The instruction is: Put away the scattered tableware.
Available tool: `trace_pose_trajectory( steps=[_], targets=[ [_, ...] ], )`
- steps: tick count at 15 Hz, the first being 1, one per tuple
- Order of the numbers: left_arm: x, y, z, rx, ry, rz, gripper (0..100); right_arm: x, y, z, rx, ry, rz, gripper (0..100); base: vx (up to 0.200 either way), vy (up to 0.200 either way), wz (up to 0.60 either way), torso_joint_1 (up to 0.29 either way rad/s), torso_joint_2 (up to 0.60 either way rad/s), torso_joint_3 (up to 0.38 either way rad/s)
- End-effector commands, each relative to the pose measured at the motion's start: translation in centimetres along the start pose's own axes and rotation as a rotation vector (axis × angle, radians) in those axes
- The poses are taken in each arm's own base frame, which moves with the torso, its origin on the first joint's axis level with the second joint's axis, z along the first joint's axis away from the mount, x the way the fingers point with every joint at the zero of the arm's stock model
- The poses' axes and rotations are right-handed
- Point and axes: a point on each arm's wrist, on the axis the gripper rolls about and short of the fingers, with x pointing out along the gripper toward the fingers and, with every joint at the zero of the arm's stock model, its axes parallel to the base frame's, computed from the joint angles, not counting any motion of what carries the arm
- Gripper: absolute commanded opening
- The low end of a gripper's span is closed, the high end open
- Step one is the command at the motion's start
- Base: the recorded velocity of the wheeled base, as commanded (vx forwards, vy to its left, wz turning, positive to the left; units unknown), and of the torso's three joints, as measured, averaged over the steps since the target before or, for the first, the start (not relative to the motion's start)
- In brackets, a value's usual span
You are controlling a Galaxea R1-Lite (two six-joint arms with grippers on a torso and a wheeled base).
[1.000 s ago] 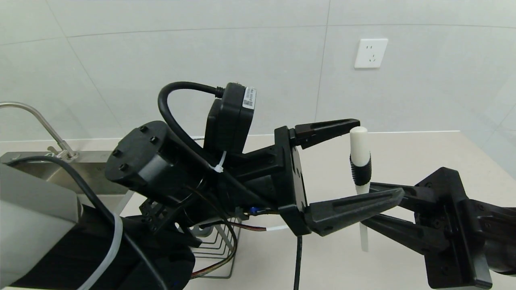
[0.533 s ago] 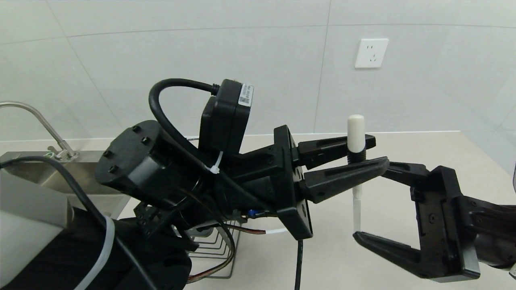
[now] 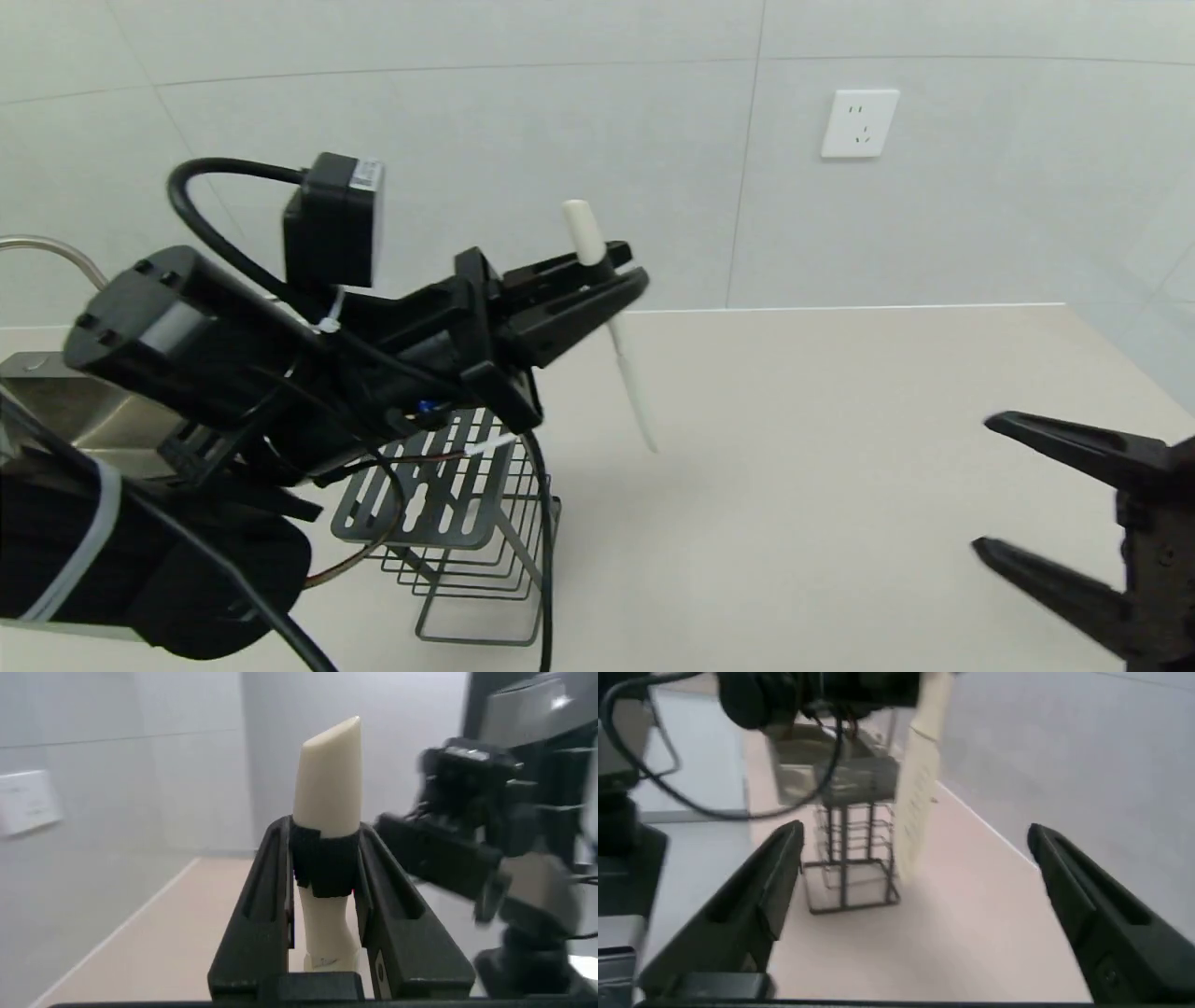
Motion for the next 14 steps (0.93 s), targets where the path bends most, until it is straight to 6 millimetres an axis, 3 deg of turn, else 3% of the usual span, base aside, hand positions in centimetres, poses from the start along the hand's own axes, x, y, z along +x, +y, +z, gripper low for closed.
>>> trace_pose_trajectory(
  steps=[1,4,5,7,10,12,13,14],
  targets=[
    [-3.2,0.9,3.0,0.077,-0.009,0.102,0,-6.0,1.7,3.5,-0.201,-0.045,-0.244,0,0.0,0.0,0.0,0.0,0.0,0.0],
    [-5.3,1.7,6.3,0.165,0.003,0.189,0,-9.6,5.7,5.4,-0.316,-0.067,-0.352,0,0.0,0.0,0.0,0.0,0.0,0.0],
    [-5.8,1.2,6.9,0.175,0.008,0.196,0,-10.9,7.5,5.2,-0.32,-0.065,-0.36,0,0.0,0.0,0.0,0.0,0.0,0.0],
    [-6.3,0.6,7.8,0.206,0.017,0.13,0,-12.9,10.7,3.0,-0.238,0.02,-0.456,0,0.0,0.0,0.0,0.0,0.0,0.0],
    [-7.6,0.7,7.8,0.278,0.082,-0.017,0,-13.8,11.2,0.3,0.027,0.178,-0.733,0,0.0,0.0,0.0,0.0,0.0,0.0],
    [-8.7,1.0,7.8,0.304,0.114,-0.067,0,-14.5,11.6,-2.1,0.213,0.389,-0.908,0,0.0,0.0,0.0,0.0,0.0,0.0],
    [-8.9,1.2,7.7,0.321,0.117,-0.097,0,-14.9,11.9,-2.8,0.256,0.478,-0.992,0,0.0,0.0,0.0,0.0,0.0,0.0],
    [-9.0,1.2,7.5,0.325,0.117,-0.106,0,-14.8,11.7,-2.7,0.247,0.448,-0.996,0,0.0,0.0,0.0,0.0,0.0,0.0]
  ],
)
